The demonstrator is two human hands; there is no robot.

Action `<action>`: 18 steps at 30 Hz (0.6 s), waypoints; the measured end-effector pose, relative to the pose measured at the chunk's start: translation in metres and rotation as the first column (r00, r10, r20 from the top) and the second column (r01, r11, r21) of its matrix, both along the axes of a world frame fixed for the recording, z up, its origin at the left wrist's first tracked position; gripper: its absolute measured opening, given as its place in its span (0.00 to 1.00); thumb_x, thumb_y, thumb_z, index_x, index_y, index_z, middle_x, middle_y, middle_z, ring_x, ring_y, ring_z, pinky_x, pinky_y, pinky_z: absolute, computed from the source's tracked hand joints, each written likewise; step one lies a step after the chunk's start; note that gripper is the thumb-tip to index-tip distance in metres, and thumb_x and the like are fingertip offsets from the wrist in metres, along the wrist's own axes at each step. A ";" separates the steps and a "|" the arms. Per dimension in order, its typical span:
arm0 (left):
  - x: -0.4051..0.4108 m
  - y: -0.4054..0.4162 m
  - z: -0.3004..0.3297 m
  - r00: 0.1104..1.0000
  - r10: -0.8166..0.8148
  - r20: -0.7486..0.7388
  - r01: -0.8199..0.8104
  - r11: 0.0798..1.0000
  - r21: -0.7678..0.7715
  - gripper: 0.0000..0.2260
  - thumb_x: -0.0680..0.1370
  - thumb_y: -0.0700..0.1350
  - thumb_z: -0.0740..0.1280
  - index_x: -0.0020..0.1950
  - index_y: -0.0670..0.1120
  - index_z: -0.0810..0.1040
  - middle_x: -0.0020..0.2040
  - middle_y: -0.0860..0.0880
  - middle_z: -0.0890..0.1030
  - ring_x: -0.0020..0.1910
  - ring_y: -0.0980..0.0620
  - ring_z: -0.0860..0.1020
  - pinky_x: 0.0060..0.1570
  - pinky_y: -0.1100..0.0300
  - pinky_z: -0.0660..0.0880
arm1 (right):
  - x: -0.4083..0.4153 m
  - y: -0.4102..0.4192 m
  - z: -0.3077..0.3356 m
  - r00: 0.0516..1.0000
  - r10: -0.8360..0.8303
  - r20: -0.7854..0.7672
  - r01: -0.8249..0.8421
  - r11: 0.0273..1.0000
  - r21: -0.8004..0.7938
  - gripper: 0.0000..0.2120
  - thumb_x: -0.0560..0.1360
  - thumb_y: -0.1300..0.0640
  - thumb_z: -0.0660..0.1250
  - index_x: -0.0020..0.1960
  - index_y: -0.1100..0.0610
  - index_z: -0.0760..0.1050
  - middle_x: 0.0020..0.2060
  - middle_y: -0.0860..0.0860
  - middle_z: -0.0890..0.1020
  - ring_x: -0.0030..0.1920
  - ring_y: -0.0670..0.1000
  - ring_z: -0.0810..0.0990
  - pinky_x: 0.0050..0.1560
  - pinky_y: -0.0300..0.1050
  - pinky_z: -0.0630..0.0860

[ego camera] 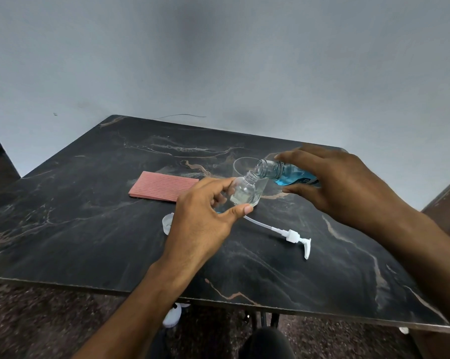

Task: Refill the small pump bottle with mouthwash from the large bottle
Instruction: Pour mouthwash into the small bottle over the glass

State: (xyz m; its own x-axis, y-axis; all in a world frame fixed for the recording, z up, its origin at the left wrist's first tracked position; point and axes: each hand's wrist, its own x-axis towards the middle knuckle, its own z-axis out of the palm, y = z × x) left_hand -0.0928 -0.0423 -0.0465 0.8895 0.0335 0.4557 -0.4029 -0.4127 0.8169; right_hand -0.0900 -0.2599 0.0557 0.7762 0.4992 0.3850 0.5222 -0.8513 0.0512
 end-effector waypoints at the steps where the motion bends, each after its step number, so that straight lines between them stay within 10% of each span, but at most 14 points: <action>1: 0.000 0.000 0.000 1.000 0.000 0.000 0.000 1.000 0.001 0.24 0.68 0.53 0.80 0.63 0.59 0.81 0.49 0.62 0.81 0.49 0.62 0.78 0.48 0.73 0.74 | 0.000 0.000 0.000 1.000 0.000 0.001 0.000 1.000 -0.001 0.24 0.74 0.53 0.74 0.68 0.51 0.75 0.60 0.49 0.82 0.56 0.54 0.81 0.51 0.51 0.79; 18: -0.001 -0.001 0.000 1.000 -0.003 -0.010 0.002 0.999 -0.040 0.23 0.68 0.53 0.80 0.62 0.60 0.81 0.48 0.62 0.82 0.48 0.61 0.78 0.48 0.72 0.75 | -0.001 0.002 0.003 1.000 -0.003 0.023 0.003 1.000 -0.029 0.23 0.74 0.53 0.74 0.68 0.51 0.75 0.60 0.49 0.82 0.55 0.54 0.81 0.50 0.51 0.80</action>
